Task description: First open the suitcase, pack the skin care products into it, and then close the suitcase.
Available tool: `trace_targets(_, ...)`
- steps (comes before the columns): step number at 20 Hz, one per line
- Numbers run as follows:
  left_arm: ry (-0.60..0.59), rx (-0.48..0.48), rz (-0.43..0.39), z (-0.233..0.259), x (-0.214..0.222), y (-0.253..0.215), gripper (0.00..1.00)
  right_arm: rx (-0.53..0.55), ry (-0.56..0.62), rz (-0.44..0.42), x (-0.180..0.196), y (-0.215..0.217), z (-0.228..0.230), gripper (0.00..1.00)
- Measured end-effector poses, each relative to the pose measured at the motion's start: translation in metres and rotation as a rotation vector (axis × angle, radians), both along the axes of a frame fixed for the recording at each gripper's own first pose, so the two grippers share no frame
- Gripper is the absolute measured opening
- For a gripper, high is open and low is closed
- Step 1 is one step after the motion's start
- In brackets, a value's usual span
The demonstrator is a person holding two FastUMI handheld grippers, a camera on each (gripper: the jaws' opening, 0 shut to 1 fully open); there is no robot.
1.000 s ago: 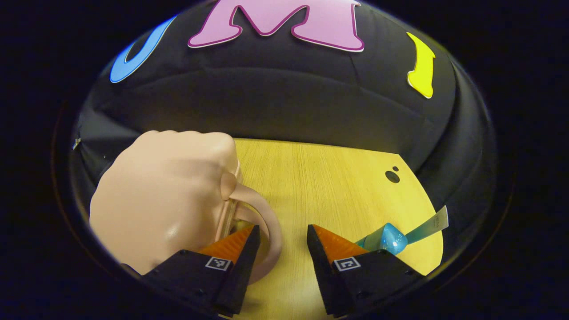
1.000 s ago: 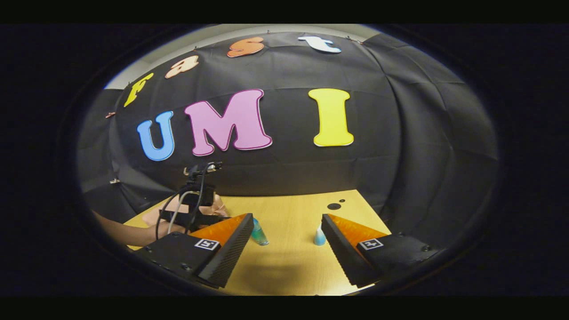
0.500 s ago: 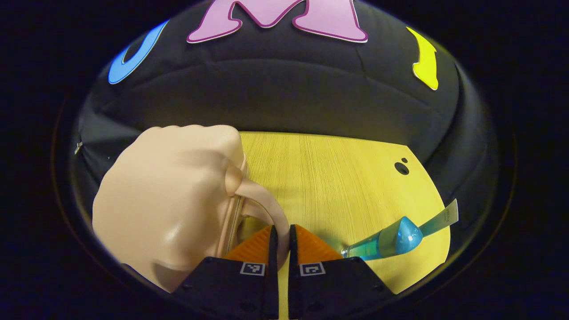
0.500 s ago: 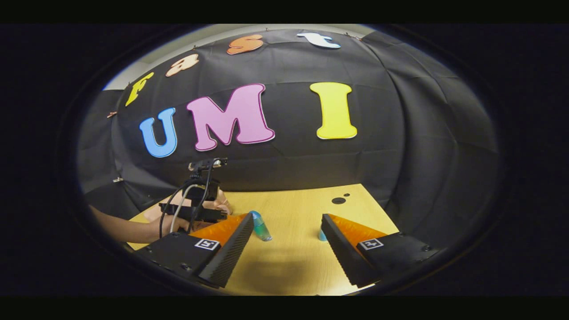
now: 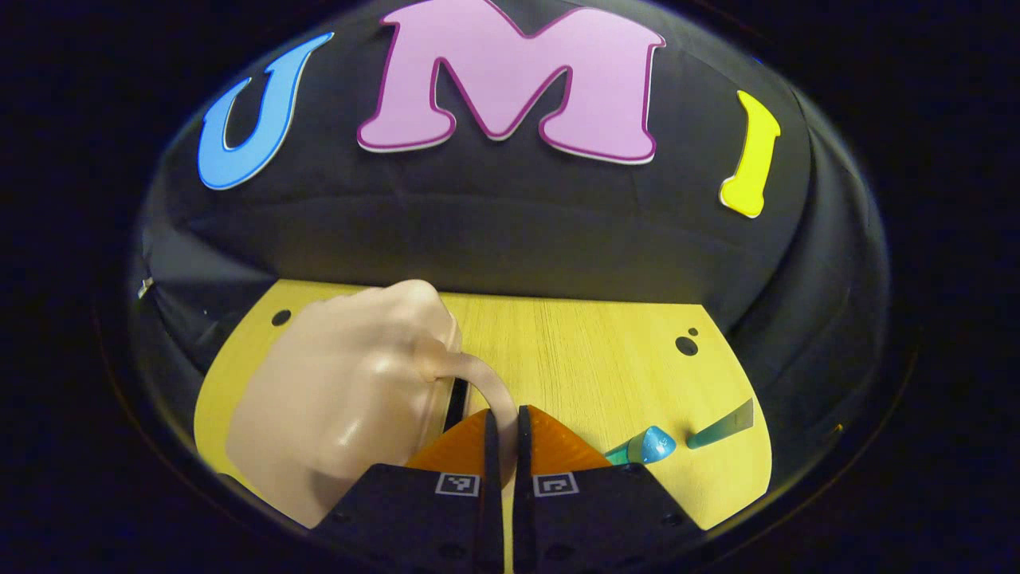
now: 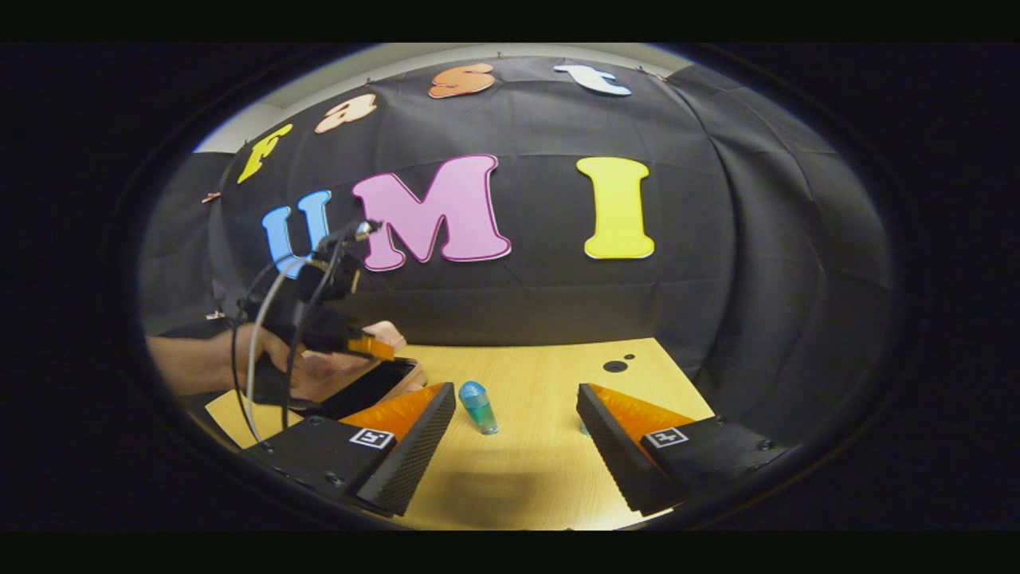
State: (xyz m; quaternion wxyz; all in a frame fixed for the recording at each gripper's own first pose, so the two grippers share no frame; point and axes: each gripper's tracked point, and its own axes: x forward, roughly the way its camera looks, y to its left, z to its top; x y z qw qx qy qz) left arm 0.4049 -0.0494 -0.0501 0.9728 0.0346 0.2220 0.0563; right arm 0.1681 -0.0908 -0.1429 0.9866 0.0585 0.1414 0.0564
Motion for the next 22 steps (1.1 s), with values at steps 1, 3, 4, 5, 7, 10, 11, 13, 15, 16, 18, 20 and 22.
trace_targets(1, -0.001, -0.01, -0.002, 0.022, -0.007, 0.01, 0.1, -0.004, -0.004, 0.004, -0.001, 0.006, 0.002, 0.97)
trace_targets(3, 0.002, -0.013, -0.018, 0.055, -0.02, 0.036, 0.1, 0.0, -0.004, 0.007, -0.002, 0.016, 0.004, 0.97)
trace_targets(4, -0.009, 0.011, -0.025, 0.069, -0.025, 0.052, 0.1, 0.001, -0.002, 0.011, -0.003, 0.023, 0.005, 0.97)
trace_targets(5, -0.019, 0.027, -0.02, 0.082, -0.029, 0.068, 0.1, -0.006, 0.006, 0.012, -0.005, 0.026, 0.003, 0.97)
trace_targets(7, -0.033, 0.029, -0.015, 0.102, -0.041, 0.099, 0.1, -0.011, 0.009, 0.012, -0.009, 0.032, 0.004, 0.97)
trace_targets(10, -0.048, 0.06, 0.001, 0.122, -0.049, 0.148, 0.1, -0.043, 0.032, 0.025, -0.013, 0.041, -0.002, 0.98)
trace_targets(11, -0.044, 0.074, 0.013, 0.128, -0.052, 0.166, 0.1, -0.05, 0.041, 0.029, -0.014, 0.043, -0.005, 0.98)
trace_targets(13, -0.048, 0.108, 0.037, 0.137, -0.058, 0.195, 0.1, -0.051, 0.05, 0.025, -0.015, 0.05, -0.008, 0.97)
trace_targets(15, -0.051, 0.13, 0.049, 0.141, -0.06, 0.221, 0.1, -0.062, 0.066, 0.023, -0.013, 0.059, -0.014, 0.97)
trace_targets(16, -0.049, 0.136, 0.057, 0.14, -0.06, 0.234, 0.1, -0.063, 0.07, 0.023, -0.012, 0.064, -0.016, 0.98)
trace_targets(18, -0.037, 0.203, 0.091, 0.136, -0.057, 0.273, 0.1, -0.065, 0.067, 0.018, -0.008, 0.072, -0.016, 0.98)
trace_targets(20, -0.035, 0.299, 0.146, 0.131, -0.052, 0.319, 0.1, -0.079, 0.039, -0.02, 0.001, 0.072, -0.01, 0.98)
trace_targets(22, -0.031, 0.362, 0.213, 0.119, -0.053, 0.373, 0.1, -0.073, 0.033, -0.057, 0.009, 0.072, -0.011, 0.97)
